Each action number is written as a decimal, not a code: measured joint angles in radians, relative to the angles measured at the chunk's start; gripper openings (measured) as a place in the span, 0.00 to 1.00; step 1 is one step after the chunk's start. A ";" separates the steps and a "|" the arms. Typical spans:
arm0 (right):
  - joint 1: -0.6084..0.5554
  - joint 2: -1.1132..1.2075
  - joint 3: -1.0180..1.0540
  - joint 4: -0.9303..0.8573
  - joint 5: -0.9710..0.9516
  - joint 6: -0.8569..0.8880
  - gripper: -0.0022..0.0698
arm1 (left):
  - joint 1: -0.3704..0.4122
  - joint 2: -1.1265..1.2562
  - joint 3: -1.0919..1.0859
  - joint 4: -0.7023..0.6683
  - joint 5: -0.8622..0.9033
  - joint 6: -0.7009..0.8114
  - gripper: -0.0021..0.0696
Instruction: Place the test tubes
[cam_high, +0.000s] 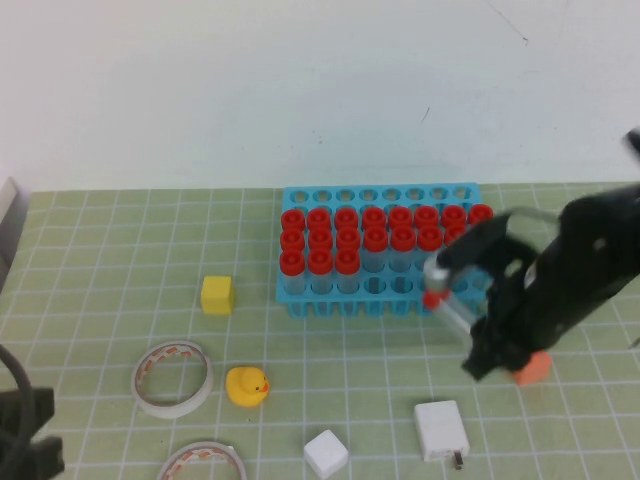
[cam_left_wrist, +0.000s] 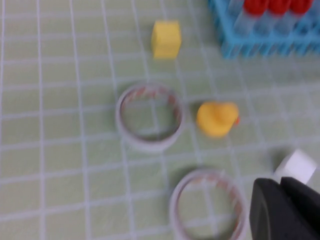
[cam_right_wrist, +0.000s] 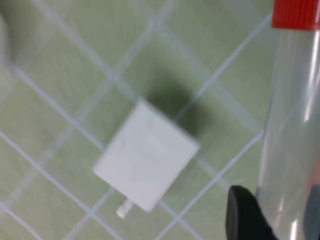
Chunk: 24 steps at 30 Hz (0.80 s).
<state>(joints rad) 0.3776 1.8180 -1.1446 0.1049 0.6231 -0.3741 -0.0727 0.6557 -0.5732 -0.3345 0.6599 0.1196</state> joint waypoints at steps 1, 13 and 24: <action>0.000 -0.049 -0.002 0.008 -0.006 0.000 0.36 | 0.000 0.000 0.000 -0.023 -0.023 0.000 0.03; 0.064 -0.494 0.067 0.276 -0.234 -0.161 0.36 | 0.000 0.000 0.000 -0.899 -0.336 0.665 0.03; 0.424 -0.571 0.297 0.547 -0.654 -0.433 0.36 | 0.000 0.006 -0.008 -1.370 -0.334 1.246 0.15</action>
<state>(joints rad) 0.8013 1.2473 -0.8478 0.6524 -0.0307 -0.8074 -0.0727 0.6613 -0.5811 -1.7046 0.3256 1.3659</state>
